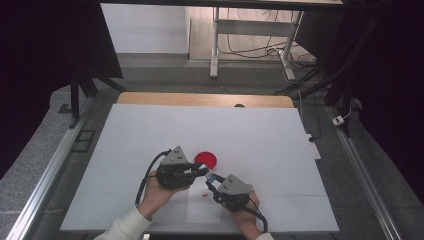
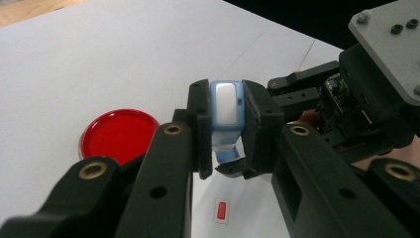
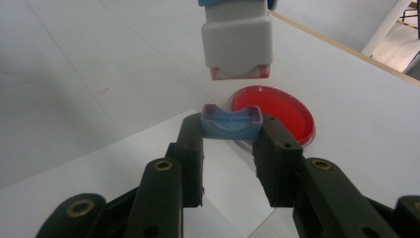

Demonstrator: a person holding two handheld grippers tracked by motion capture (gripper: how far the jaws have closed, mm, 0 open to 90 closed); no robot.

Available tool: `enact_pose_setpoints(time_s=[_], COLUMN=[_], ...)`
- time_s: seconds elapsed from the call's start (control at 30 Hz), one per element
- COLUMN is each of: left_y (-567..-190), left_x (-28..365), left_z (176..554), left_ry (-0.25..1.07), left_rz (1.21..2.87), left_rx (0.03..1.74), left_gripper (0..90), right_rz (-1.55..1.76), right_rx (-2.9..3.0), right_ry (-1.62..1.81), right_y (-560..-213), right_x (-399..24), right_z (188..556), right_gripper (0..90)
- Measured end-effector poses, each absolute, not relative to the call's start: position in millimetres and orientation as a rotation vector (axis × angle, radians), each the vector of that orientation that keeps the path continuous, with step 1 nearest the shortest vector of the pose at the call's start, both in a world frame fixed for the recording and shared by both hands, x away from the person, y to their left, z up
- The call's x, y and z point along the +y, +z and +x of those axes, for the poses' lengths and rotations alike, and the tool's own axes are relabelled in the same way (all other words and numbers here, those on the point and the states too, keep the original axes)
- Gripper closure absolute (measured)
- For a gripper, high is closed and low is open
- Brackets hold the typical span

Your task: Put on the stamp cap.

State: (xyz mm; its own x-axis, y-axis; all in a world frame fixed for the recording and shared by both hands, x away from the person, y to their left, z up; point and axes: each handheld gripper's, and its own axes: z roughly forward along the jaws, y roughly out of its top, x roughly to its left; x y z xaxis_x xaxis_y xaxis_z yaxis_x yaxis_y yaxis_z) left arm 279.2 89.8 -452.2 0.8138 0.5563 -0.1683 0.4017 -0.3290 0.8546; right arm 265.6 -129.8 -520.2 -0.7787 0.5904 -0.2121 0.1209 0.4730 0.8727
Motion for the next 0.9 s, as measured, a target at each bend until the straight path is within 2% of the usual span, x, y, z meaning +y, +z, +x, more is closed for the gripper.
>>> enact_pose_setpoints(time_s=[0.9], left_y=[-461.1], left_x=[81.9], left_z=[279.6], left_ry=[0.167], left_rz=[1.966], left_rx=[0.732], left_gripper=[75.1], right_rz=[0.614], right_rx=[2.166], right_ry=[1.246], right_y=[-520.4], right_x=[-127.8], right_z=[262.7], right_gripper=[65.0])
